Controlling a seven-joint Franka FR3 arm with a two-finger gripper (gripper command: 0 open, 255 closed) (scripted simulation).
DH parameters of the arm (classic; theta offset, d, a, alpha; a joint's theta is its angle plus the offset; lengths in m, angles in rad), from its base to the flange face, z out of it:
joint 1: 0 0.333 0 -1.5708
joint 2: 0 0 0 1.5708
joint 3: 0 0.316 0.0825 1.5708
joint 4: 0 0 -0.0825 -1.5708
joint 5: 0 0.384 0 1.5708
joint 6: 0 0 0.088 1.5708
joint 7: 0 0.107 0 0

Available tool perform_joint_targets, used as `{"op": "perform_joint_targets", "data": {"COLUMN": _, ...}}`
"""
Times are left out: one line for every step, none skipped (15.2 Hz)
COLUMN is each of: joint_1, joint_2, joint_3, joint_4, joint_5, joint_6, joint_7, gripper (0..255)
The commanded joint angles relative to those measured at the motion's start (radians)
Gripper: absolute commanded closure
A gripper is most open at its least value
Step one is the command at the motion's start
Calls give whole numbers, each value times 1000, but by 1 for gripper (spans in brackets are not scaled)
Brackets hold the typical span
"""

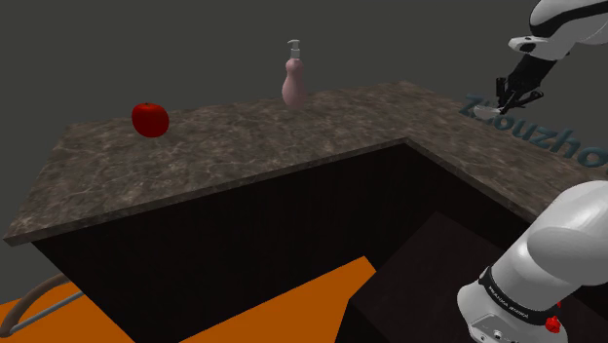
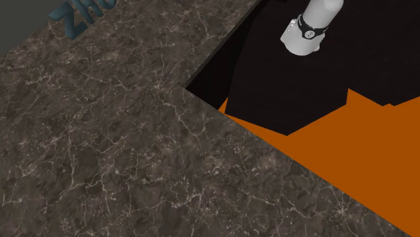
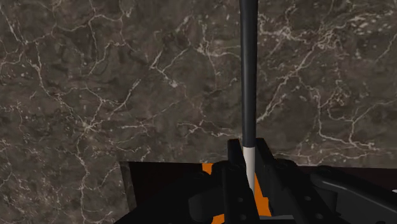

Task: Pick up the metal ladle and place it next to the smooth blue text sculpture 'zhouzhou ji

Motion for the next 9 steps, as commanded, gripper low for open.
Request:
{"op": "perform_joint_targets", "data": {"joint_1": -18, "joint_2": -12, "joint_3": -30, "joint_4": 5, "joint_5": -13, "joint_6": -10, "joint_7": -45, "gripper": 255}}
{"op": "perform_joint_targets", "data": {"joint_1": -24, "joint_2": -14, "joint_3": -43, "joint_4": 8, "joint_5": -16, "joint_6": -13, "joint_7": -62, "gripper": 255}}
{"op": "perform_joint_targets", "data": {"joint_1": -23, "joint_2": -11, "joint_3": -47, "joint_4": -3, "joint_5": -16, "joint_6": 0, "joint_7": -64, "gripper": 255}}
{"op": "perform_joint_targets", "data": {"joint_1": -23, "joint_2": -9, "joint_3": -52, "joint_4": -14, "joint_5": -16, "joint_6": 14, "joint_7": -65, "gripper": 255}}
{"op": "perform_joint_targets", "data": {"joint_1": -22, "joint_2": -6, "joint_3": -56, "joint_4": -25, "joint_5": -15, "joint_6": 27, "joint_7": -67, "gripper": 255}}
{"op": "perform_joint_targets", "data": {"joint_1": -21, "joint_2": -2, "joint_3": -61, "joint_4": -36, "joint_5": -15, "joint_6": 41, "joint_7": -69, "gripper": 255}}
{"op": "perform_joint_targets", "data": {"joint_1": -20, "joint_2": 1, "joint_3": -66, "joint_4": -47, "joint_5": -14, "joint_6": 55, "joint_7": -72, "gripper": 255}}
{"op": "perform_joint_targets", "data": {"joint_1": -19, "joint_2": 5, "joint_3": -71, "joint_4": -57, "joint_5": -12, "joint_6": 69, "joint_7": -74, "gripper": 255}}
{"op": "perform_joint_targets", "data": {"joint_1": -18, "joint_2": 10, "joint_3": -76, "joint_4": -67, "joint_5": -11, "joint_6": 83, "joint_7": -77, "gripper": 255}}
